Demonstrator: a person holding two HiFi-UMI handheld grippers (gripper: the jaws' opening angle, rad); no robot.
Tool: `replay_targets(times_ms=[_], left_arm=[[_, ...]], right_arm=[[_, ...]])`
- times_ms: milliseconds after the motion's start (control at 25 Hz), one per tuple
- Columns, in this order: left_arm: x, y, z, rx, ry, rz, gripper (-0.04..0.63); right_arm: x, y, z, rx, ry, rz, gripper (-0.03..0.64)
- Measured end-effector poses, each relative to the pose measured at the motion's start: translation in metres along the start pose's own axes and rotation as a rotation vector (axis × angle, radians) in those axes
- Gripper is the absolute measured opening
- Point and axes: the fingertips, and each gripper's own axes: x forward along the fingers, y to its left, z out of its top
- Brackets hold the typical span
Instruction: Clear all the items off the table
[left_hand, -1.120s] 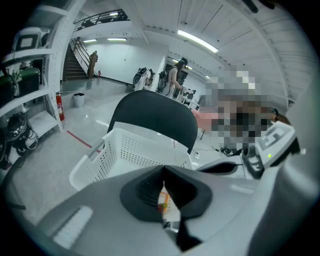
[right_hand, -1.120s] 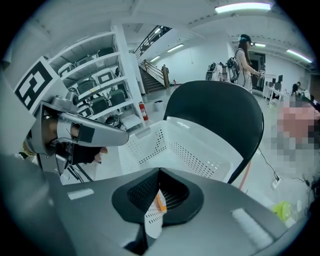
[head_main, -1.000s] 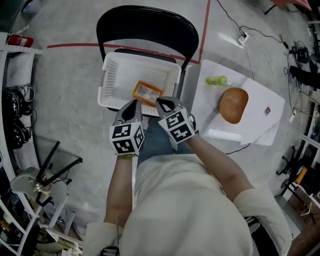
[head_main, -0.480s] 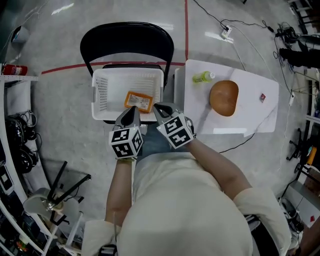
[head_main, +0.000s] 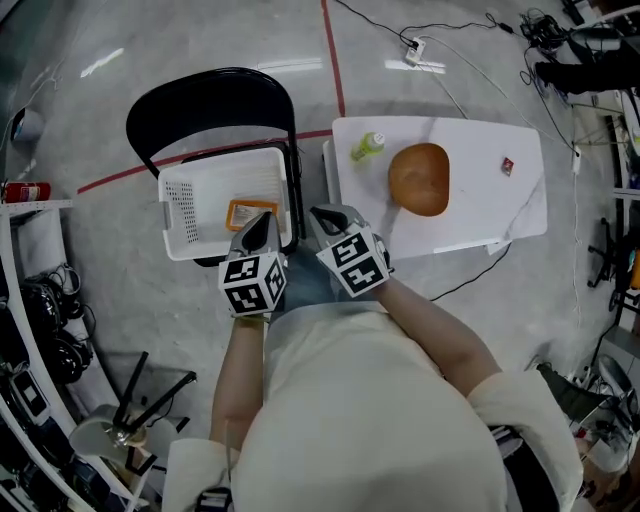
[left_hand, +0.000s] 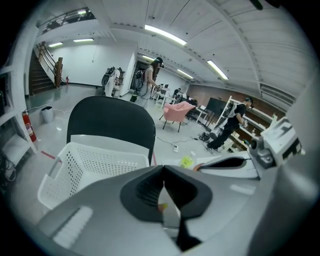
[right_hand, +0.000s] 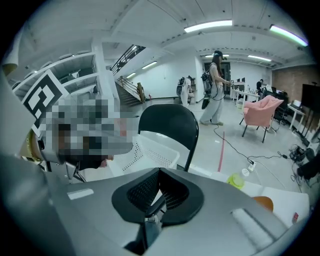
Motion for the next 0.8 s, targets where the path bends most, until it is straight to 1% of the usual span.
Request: replay_targets(times_ms=[240, 480, 800], left_arm=[[0.015, -0.052, -0.004, 0.035, 0.007, -0.031, 0.009], [0.026, -0.097, -0.009, 0.052, 0.013, -0.054, 0.009], [0.045, -0.131, -0.018, 0.086, 0.048, -0.092, 0.009]], right_arm=[[-0.037, -0.035, -0.030, 0.023, 0.007, -0.034, 0.000], [-0.070, -0.070, -0.055, 0.054, 0.007, -0.074, -0.002], [-0.079, -0.106, -0.077, 0.119, 0.010, -0.121, 0.000]])
